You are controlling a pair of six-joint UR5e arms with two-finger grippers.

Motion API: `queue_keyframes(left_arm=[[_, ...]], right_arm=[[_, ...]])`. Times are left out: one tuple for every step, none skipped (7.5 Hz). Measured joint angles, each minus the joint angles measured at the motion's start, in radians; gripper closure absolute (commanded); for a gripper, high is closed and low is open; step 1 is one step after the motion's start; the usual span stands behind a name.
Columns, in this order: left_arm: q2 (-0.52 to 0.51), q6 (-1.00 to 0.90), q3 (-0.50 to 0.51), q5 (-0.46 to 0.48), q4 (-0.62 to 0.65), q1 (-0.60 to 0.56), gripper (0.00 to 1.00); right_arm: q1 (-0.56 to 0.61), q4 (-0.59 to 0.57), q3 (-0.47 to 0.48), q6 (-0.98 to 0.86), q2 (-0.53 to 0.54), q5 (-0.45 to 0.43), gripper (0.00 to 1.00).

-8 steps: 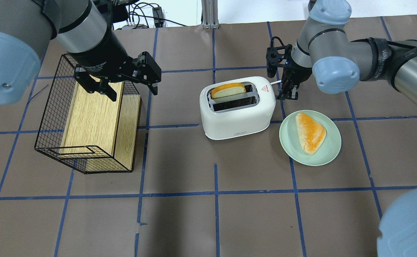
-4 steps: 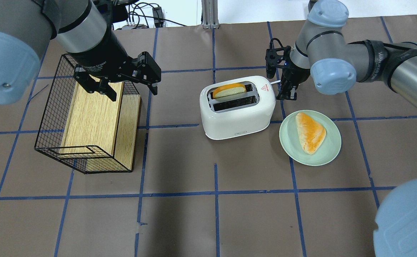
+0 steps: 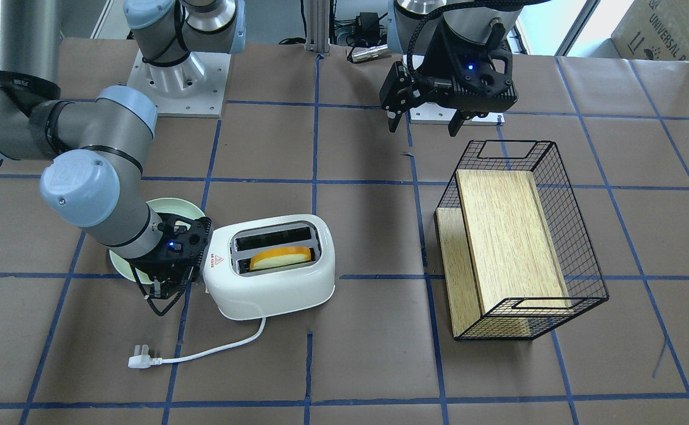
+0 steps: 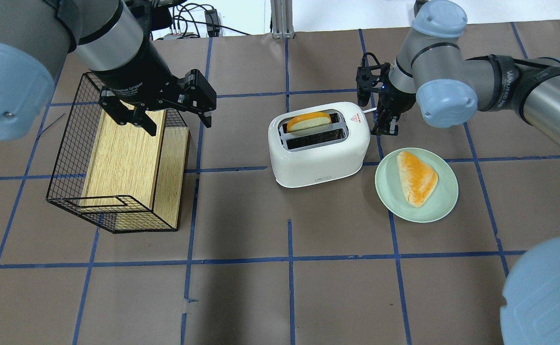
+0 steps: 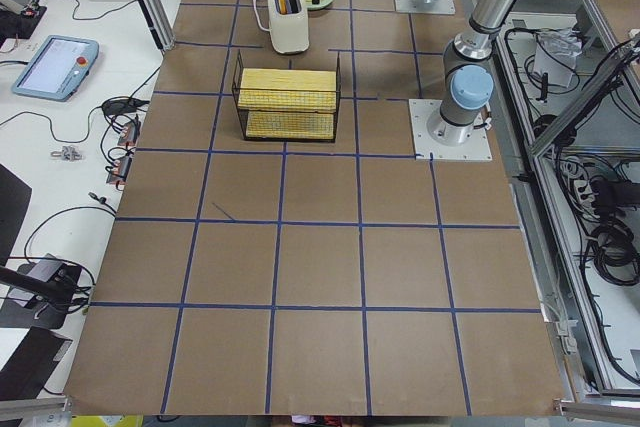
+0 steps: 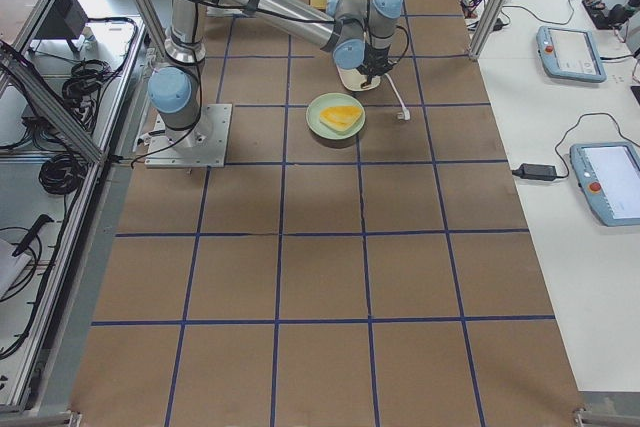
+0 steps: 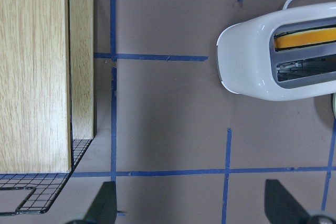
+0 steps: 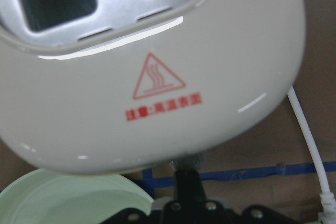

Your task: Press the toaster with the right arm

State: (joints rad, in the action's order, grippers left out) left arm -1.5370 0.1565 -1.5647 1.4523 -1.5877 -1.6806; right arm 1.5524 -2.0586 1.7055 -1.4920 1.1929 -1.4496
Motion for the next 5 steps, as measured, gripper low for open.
queue_keyframes(left_arm=[[0.000,0.000,0.000,0.000,0.000,0.000,0.00],[0.000,0.000,0.000,0.000,0.000,0.000,0.00],[0.000,0.000,0.000,0.000,0.000,0.000,0.00],[0.000,0.000,0.000,0.000,0.000,0.000,0.00],[0.000,0.000,0.000,0.000,0.000,0.000,0.00]], right_arm=[[0.000,0.000,0.000,0.000,-0.001,0.000,0.87],[0.000,0.000,0.000,0.000,-0.003,0.000,0.75],[0.000,0.001,-0.004,0.005,-0.001,-0.002,0.18],[-0.004,0.006,-0.013,0.045,0.016,-0.006,0.10],[-0.012,0.024,-0.024,0.142,0.059,-0.005,0.10]])
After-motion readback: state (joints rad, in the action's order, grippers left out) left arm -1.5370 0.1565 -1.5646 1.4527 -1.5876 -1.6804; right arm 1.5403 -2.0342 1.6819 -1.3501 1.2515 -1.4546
